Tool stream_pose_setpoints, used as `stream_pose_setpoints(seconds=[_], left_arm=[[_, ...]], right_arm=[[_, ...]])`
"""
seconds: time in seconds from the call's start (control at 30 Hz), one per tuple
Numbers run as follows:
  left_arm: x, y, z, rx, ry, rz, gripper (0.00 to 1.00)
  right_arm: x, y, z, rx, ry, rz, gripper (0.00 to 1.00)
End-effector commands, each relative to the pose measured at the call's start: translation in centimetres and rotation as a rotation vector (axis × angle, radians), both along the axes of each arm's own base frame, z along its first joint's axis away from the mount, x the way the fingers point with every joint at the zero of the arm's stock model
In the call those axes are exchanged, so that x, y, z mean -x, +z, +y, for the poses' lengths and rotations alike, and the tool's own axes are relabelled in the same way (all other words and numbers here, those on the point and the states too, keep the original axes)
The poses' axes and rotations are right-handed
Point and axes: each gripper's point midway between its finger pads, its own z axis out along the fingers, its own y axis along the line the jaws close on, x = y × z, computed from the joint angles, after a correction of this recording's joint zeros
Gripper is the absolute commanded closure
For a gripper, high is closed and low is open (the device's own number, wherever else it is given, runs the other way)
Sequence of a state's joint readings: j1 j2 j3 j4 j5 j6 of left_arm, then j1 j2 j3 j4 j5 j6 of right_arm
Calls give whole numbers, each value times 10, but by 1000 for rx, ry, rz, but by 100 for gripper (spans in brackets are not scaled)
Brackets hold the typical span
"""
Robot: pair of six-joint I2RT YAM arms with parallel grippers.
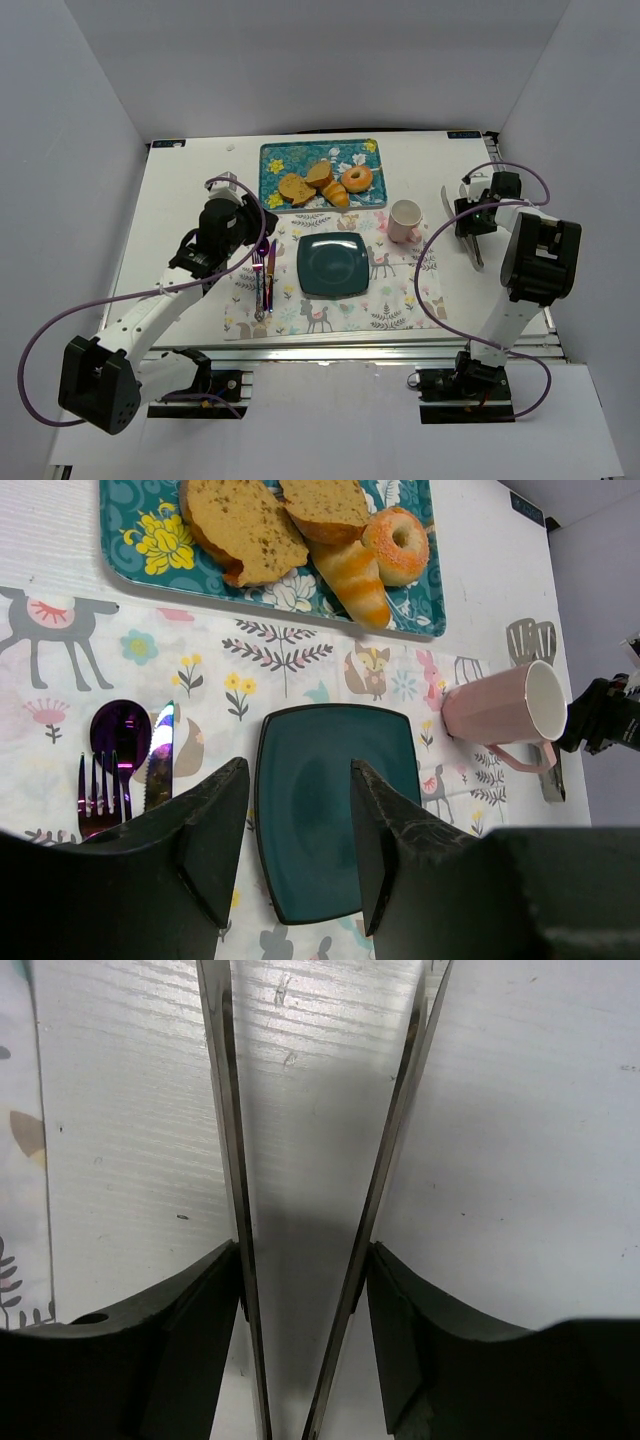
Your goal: Place the bread
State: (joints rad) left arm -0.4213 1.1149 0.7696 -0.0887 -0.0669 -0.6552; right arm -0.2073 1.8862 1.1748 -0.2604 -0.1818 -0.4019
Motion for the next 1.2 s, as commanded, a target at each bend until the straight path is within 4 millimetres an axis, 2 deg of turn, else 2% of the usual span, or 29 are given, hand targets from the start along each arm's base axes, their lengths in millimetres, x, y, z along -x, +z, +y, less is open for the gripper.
stream_pose_setpoints(seconds=[0.0, 0.1, 0.23, 0.37, 0.47, 0.57, 0.67, 0.7, 0.73, 0.77, 0.8, 0.83, 0.87, 0.9, 1.0, 1.03, 1.07, 1.1, 1.13, 1.17], left_arm=[[2, 12, 6, 6, 26, -28, 45], [2, 13, 6, 13, 30, -30, 45], [-1, 16, 3, 14, 21, -31, 45], [-1, 17, 4, 8, 21, -32, 45], [0, 16, 4, 10, 20, -31, 45], [2, 17, 4, 11, 19, -32, 45], [3, 17, 6, 9, 24, -32, 45], [3, 18, 6, 8, 23, -33, 45], [4, 18, 6, 5, 23, -31, 45], [4, 18, 7, 4, 28, -33, 45], [4, 18, 8, 5, 31, -33, 45], [5, 18, 9, 4, 34, -34, 45], [6, 20, 10, 6, 40, -40, 45], [7, 19, 11, 3, 43, -37, 45], [9, 20, 13, 7, 50, -40, 45], [9, 18, 13, 7, 51, -38, 45], [9, 18, 13, 11, 52, -38, 45], [8, 19, 12, 13, 51, -39, 45], [7, 19, 12, 13, 50, -37, 45], [6, 20, 11, 14, 48, -39, 45]], right_arm=[[16, -14, -1, 28, 61, 69, 44], [25, -18, 0, 52, 140, 86, 45], [31, -15, 0, 62, 166, 79, 21], [37, -10, 1, 73, 182, 72, 21], [45, -17, 1, 77, 196, 94, 22], [54, -32, 0, 74, 222, 143, 27], [54, -43, -3, 83, 229, 170, 36], [53, -44, -4, 87, 231, 173, 48], [53, -47, -5, 84, 229, 184, 56], [47, -44, -6, 87, 229, 172, 63], [46, -41, -6, 81, 227, 169, 77], [44, -38, -5, 76, 227, 159, 85], [36, -24, -1, 58, 233, 115, 95], [34, -15, 1, 38, 232, 96, 97], [12, 45, 22, -57, 264, -68, 99], [11, 72, 31, -93, 269, -117, 97], [8, 93, 47, -168, 314, -168, 93], [-2, 156, 86, -210, 426, -292, 82], [-3, 168, 86, -202, 430, -315, 82], [-5, 178, 96, -192, 457, -331, 77]])
